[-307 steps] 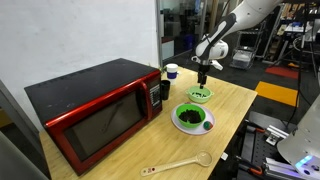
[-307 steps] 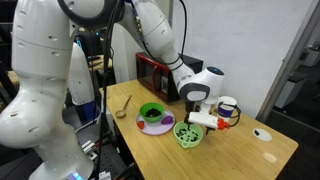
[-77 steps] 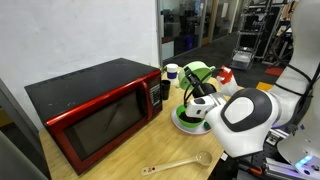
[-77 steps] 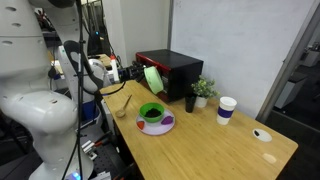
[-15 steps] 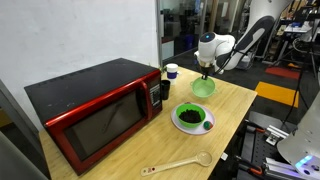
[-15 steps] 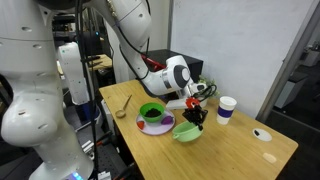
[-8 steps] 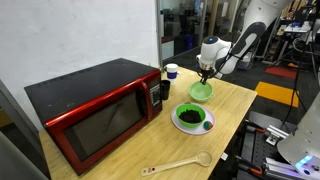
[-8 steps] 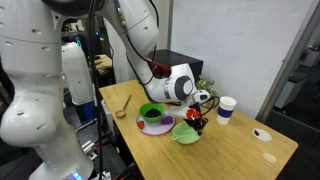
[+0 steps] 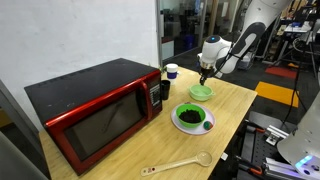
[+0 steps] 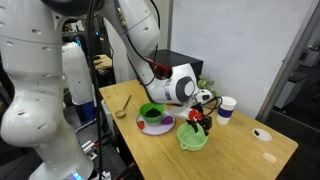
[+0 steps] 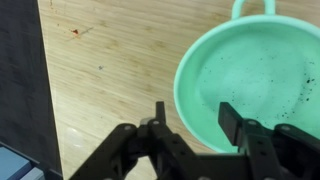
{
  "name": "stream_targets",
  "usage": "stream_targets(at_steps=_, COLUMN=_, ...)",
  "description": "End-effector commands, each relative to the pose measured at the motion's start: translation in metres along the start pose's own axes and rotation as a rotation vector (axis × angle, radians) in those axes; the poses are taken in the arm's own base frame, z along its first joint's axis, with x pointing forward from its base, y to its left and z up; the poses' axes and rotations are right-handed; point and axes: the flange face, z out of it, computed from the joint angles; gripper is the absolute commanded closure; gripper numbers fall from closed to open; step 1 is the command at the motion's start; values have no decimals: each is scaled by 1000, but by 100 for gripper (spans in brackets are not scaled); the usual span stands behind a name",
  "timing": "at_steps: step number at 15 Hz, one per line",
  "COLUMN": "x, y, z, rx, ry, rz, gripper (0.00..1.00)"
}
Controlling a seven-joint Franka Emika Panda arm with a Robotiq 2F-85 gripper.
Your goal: Pour the contents in the green pot into the green bowl
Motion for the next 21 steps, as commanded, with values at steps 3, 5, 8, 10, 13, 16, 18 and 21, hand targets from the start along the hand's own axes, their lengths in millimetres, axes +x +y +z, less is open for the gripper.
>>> stream_targets(at_steps=3, x=19, y=6, z=-46, rx=-28, ry=74, rz=-30, gripper=1)
stream_targets(at_steps=5, x=25, y=-2, z=-69, rx=-7, ry=122, rz=-44, gripper=0)
stream_targets(at_steps=8, x=32, y=-28, z=-99, rx=62, ry=163, rz=-80, gripper=0)
stream_targets(at_steps=10, x=34, y=-53, z=-118, rx=125, ry=183, rz=-114, gripper=0)
stream_targets(at_steps=13, x=46, y=-62, z=-122, rx=140, ry=206, rz=-129, gripper=0)
stream_targets(at_steps=16, x=46, y=-83, z=-141, rx=161, ry=219, rz=-175, gripper=0)
stream_targets(at_steps=18, x=44, y=-82, z=-141, rx=161, ry=216, rz=-176, gripper=0)
stream_targets(at_steps=21, x=41, y=-92, z=-141, rx=205, ry=208, rz=-209, gripper=0)
